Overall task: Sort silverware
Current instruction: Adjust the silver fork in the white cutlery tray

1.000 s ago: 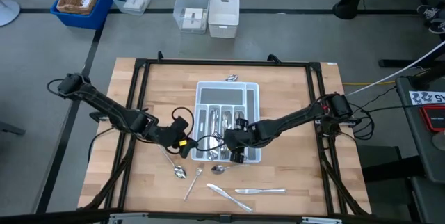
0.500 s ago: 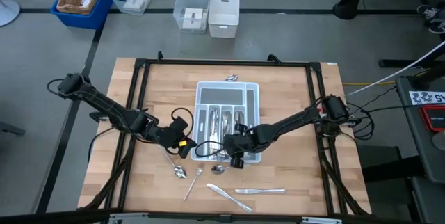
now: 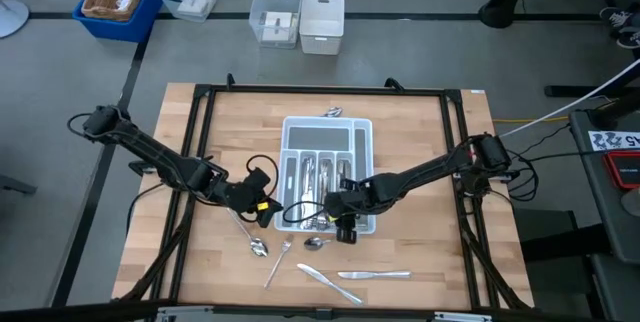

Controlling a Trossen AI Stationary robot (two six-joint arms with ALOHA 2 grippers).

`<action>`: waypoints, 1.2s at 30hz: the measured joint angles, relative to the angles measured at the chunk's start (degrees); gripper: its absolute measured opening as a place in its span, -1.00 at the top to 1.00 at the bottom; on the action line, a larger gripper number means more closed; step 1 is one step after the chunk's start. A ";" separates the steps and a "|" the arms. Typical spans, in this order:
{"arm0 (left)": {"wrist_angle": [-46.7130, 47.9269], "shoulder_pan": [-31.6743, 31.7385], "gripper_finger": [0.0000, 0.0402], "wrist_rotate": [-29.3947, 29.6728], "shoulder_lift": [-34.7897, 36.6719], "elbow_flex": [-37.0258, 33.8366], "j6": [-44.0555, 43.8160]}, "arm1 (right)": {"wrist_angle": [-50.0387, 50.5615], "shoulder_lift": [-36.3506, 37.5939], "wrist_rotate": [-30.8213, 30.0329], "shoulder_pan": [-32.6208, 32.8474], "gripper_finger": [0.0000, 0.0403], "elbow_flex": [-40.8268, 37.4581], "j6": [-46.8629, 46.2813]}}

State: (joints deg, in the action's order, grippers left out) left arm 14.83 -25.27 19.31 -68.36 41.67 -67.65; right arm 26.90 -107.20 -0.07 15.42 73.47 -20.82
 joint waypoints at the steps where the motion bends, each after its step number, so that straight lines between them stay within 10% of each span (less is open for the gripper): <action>1: 0.02 0.02 0.70 0.00 0.00 0.00 0.06 | -0.02 -0.13 1.75 0.00 0.39 0.00 0.04; 29: -0.31 0.02 0.70 -0.01 0.01 0.00 -0.49 | -7.15 -9.99 2.12 -0.07 0.40 0.46 0.45; 36: -0.35 0.02 0.70 -0.02 0.00 0.00 -0.45 | -5.90 -10.28 -0.26 0.00 0.70 0.28 4.49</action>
State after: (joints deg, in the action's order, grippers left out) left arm 14.48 -25.26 19.29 -68.36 41.67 -68.10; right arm 21.00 -117.48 -0.33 15.42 73.76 -16.33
